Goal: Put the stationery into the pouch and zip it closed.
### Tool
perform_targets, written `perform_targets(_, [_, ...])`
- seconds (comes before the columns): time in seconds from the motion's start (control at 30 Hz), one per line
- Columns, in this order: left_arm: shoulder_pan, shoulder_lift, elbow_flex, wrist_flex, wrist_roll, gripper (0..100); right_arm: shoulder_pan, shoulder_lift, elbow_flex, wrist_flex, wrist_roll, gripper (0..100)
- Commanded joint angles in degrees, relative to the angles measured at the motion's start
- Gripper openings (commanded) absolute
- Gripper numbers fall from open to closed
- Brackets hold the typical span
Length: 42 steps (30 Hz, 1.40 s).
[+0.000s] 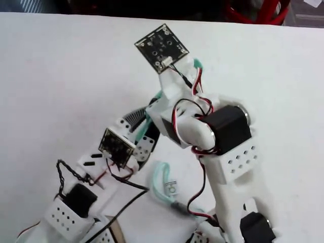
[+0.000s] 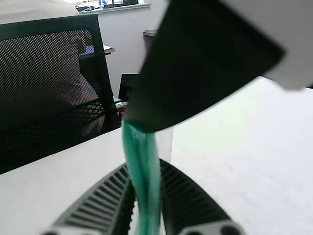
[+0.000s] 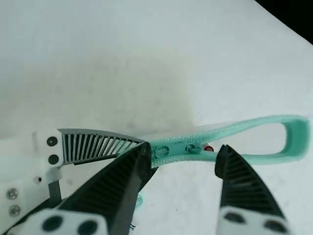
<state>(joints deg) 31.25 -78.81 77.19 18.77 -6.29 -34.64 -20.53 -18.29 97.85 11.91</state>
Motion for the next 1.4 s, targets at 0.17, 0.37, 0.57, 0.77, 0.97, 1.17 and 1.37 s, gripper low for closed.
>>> perform_targets(0.17, [-0.7, 0.9, 0.1, -0.6, -0.6, 2, 4.2, 5.1, 2.4, -0.6, 2.0, 19.0])
perform_targets(0.37, [-0.7, 0.9, 0.3, -0.6, -0.6, 2, 9.7, 7.7, -2.2, -2.8, 2.2, 2.5])
perform_targets(0.57, [-0.7, 0.9, 0.3, -0.6, -0.6, 2, 10.2, 9.3, -4.1, -3.0, 2.2, 2.3])
perform_targets(0.77, [-0.7, 0.9, 0.3, -0.6, -0.7, 2, 7.6, 8.5, -7.1, 0.3, 2.1, 7.0])
perform_targets(0.97, [-0.7, 0.9, 0.3, -0.6, -0.7, 2, 1.1, 4.6, -4.3, 1.0, 1.9, 17.6])
perform_targets(1.17, [-0.7, 0.9, 0.3, -0.6, -0.7, 2, 0.0, 4.1, -0.5, 1.0, 1.8, 17.3])
perform_targets(1.37, [-0.7, 1.1, 0.3, -1.0, -0.7, 2, -0.1, 4.4, -3.6, 1.0, -2.4, 19.8])
